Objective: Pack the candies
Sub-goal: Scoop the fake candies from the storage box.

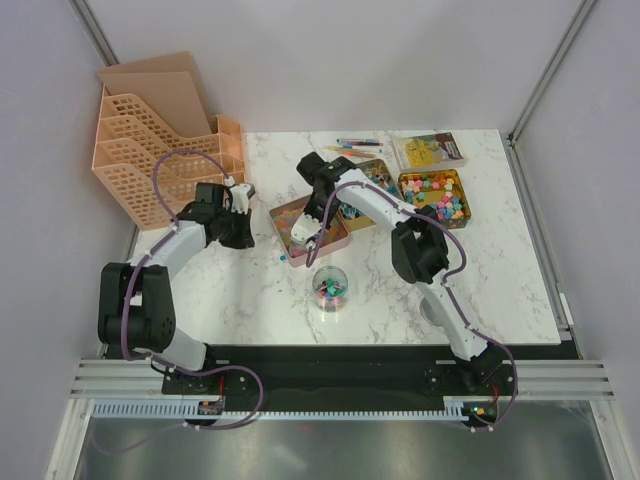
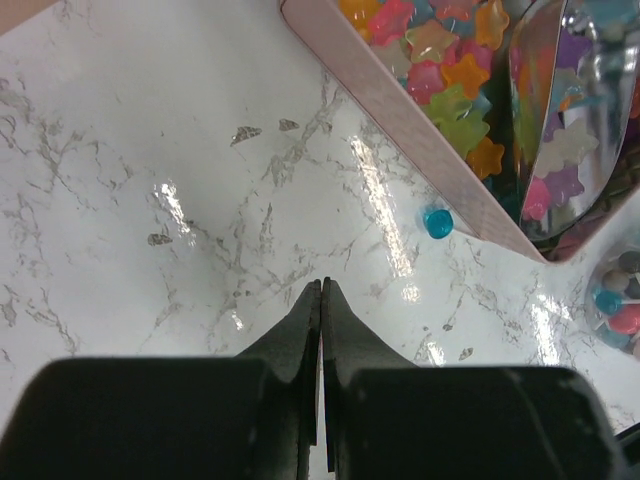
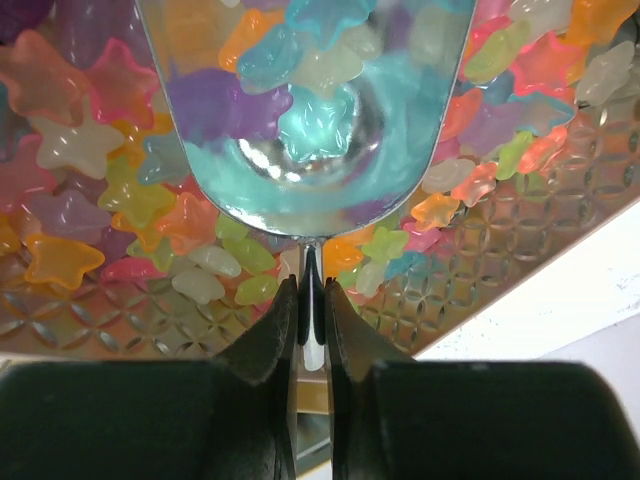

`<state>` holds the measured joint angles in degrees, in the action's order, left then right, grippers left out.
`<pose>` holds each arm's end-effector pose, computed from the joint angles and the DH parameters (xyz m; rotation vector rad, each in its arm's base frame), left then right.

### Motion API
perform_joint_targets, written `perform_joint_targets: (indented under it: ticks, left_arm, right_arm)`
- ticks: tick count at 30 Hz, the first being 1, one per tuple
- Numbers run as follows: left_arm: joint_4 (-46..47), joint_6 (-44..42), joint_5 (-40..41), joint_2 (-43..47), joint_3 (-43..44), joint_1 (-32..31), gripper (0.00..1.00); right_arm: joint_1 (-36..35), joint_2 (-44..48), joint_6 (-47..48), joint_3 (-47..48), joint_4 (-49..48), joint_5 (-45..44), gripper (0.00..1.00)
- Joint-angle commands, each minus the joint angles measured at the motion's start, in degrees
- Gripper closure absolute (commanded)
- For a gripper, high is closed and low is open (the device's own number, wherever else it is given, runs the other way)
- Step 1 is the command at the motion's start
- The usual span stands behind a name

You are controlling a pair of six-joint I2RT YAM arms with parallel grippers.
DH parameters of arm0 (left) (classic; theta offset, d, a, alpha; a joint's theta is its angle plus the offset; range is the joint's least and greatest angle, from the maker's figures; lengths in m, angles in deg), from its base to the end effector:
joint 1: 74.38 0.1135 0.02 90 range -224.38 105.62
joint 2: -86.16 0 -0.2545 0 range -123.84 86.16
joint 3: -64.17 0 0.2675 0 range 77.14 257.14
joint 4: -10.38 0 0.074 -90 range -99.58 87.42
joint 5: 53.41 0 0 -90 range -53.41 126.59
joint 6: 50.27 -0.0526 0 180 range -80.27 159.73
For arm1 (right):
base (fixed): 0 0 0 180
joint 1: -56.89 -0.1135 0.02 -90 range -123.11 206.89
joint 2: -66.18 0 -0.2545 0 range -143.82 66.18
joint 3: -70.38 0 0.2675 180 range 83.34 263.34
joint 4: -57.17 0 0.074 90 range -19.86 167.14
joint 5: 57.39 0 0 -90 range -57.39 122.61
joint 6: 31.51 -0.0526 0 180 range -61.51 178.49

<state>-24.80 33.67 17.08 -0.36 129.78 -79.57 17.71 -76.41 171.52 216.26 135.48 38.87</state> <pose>0.3205 -0.0467 0.1695 0.3779 2.4916 -0.4268 0.4009 0.3341 0.1615 -2.7868 0.6682 -0.1011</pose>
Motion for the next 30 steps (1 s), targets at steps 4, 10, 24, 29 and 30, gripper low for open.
perform_joint_targets:
  ticks: [4, 10, 24, 29, 30]
  left_arm:
    - [-2.0, -3.2, 1.1, -2.9, 6.2, 0.4, 0.95]
    - [-2.1, -4.3, 1.3, -4.5, 8.4, 1.0, 0.95]
    - [-1.9, -2.4, 2.0, -8.7, 13.9, 1.4, 0.56]
    - [-1.6, -1.8, 2.5, -10.4, 16.1, 1.4, 0.51]
    - [-1.4, -1.8, 2.4, -10.6, 16.8, 1.4, 0.5]
  right_arm:
    - [0.6, 1.0, 1.9, 1.5, 5.1, 8.4, 1.0]
    - [2.4, 3.9, 0.3, 2.7, 5.1, 9.1, 1.0]
    - [5.1, 12.4, -4.4, 1.6, 5.8, 8.9, 1.0]
    - [5.2, 18.6, -5.6, -3.9, 5.8, 6.1, 1.0]
    - [5.2, 19.9, -5.6, -5.3, 5.8, 5.7, 1.0]
